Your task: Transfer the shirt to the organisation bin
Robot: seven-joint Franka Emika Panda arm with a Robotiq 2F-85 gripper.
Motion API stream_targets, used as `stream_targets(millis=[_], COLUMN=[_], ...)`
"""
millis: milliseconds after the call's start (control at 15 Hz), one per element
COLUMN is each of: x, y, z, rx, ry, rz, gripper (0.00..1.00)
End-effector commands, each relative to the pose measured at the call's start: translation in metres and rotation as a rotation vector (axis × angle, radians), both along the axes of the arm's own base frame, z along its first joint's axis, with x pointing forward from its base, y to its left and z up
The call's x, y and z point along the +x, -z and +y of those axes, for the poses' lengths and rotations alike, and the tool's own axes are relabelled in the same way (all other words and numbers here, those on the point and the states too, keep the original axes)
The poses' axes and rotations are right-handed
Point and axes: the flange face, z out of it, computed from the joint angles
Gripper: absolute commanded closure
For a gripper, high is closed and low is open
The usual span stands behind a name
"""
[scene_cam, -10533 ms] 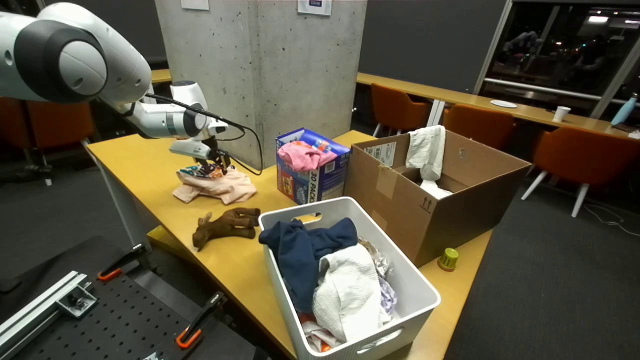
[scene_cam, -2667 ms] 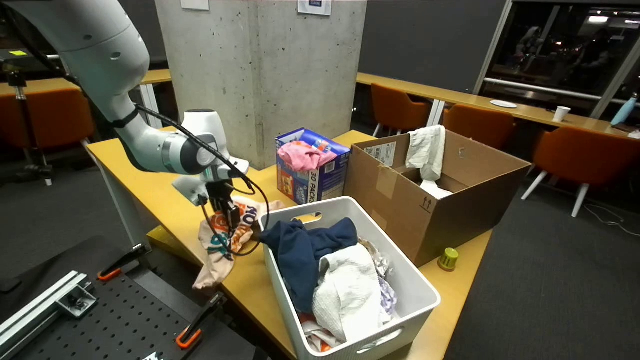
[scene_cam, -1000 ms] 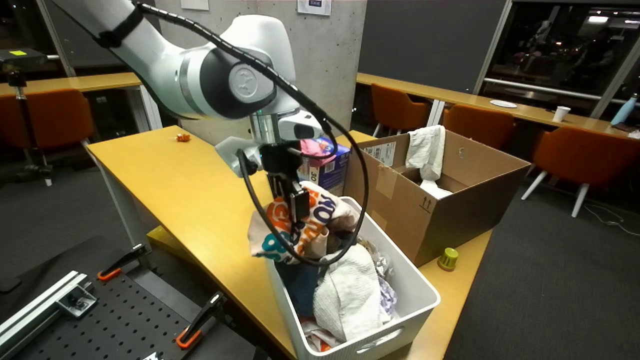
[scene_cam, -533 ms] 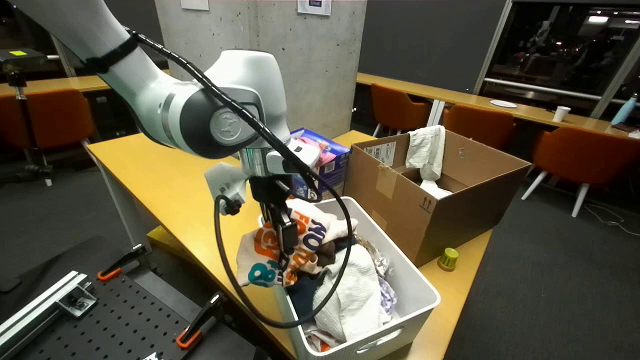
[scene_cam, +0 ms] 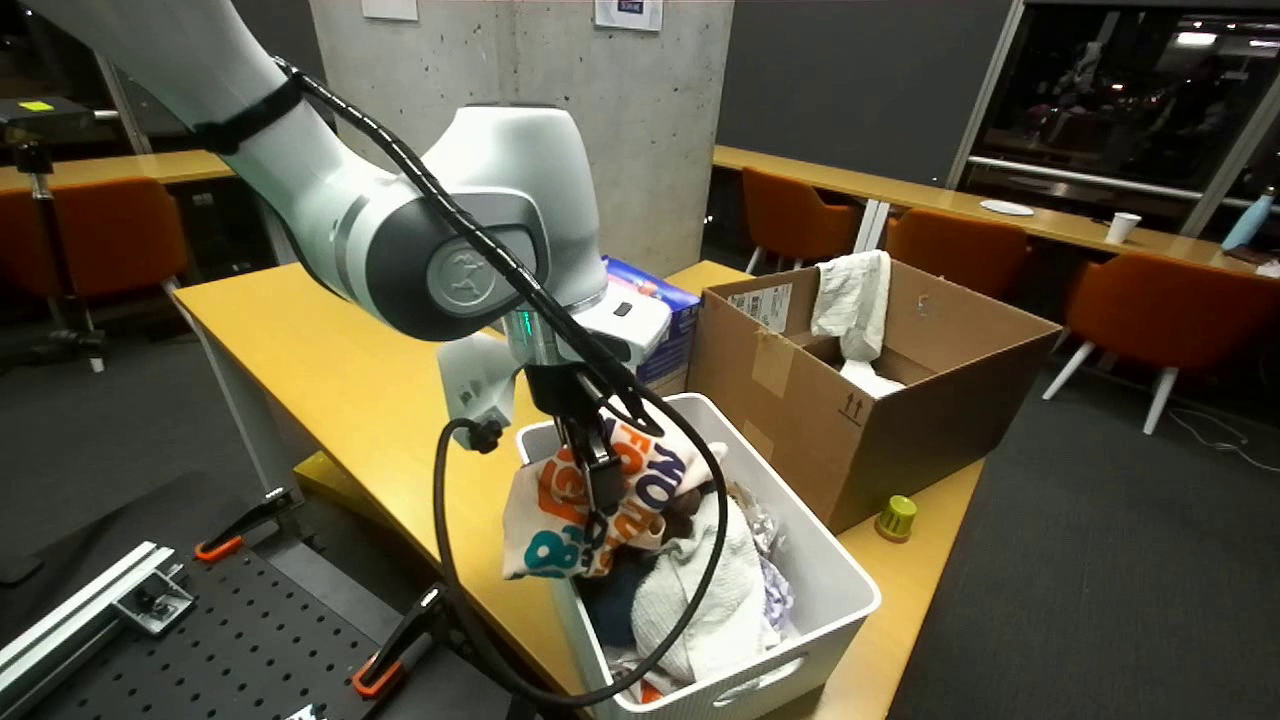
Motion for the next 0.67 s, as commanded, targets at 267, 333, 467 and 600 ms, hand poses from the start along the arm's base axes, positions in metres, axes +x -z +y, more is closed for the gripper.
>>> stream_targets(millis=[267,333,467,600], x=[0.014,0.012,0.009,0.006], y=[-0.007,-0.015,-0.031,-0.056], z=[-0.013,-0.018,-0.025,-0.032], rx=[0.002,-0.005,-0.014,-0.027], ry=[0.017,0.022,0.033,0.045], rz=[-0.020,-0.024,-0.036,-0.050], gripper=[0.21,0.15,0.01,0.00])
